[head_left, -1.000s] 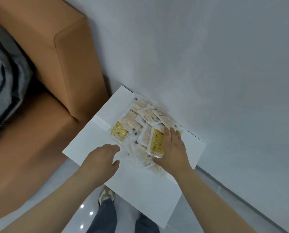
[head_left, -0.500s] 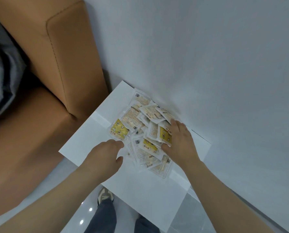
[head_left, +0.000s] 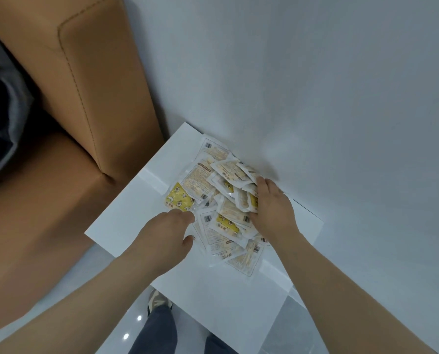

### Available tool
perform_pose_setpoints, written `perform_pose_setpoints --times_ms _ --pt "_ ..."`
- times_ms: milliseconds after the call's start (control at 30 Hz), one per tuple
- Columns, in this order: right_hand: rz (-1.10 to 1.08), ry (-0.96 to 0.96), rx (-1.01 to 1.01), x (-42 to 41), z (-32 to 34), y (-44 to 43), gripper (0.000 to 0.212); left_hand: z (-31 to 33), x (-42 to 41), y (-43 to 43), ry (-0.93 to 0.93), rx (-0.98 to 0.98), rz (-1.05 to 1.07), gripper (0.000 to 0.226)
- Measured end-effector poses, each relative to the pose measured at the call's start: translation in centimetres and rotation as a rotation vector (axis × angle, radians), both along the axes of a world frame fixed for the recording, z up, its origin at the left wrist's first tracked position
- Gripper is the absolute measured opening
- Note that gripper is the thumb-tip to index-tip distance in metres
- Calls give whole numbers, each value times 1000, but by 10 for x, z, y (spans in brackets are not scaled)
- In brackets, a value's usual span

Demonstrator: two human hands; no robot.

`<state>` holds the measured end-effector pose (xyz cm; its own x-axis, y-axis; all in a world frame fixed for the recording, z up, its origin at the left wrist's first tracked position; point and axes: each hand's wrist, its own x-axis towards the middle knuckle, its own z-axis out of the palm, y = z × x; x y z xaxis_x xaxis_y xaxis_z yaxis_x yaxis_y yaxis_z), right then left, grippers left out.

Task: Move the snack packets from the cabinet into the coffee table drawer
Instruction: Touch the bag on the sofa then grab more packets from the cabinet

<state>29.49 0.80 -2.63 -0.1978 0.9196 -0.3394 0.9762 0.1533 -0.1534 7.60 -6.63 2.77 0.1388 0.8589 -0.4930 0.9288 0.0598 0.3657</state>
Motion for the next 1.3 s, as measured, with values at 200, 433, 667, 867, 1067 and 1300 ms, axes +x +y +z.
perform_pose_setpoints --times_ms 200,433,667,867,1067,1300 --pt "-52 11 -25 -1 -1 5 71 -3 0 2 4 -7 -8 41" --pt "-67 43 -58 20 28 -14 64 0 5 6 -8 6 -3 40" --pt "-188 158 -102 36 62 -55 56 5 20 3 -31 10 -29 39" --pt "-322 221 -121 52 68 -92 31 2 40 3 -66 88 -88 44" --pt "-462 269 -156 73 56 -117 6 -18 74 13 -49 159 -264 57" --pt "-517 322 -219 83 41 -128 8 -53 101 24 167 206 -431 79"
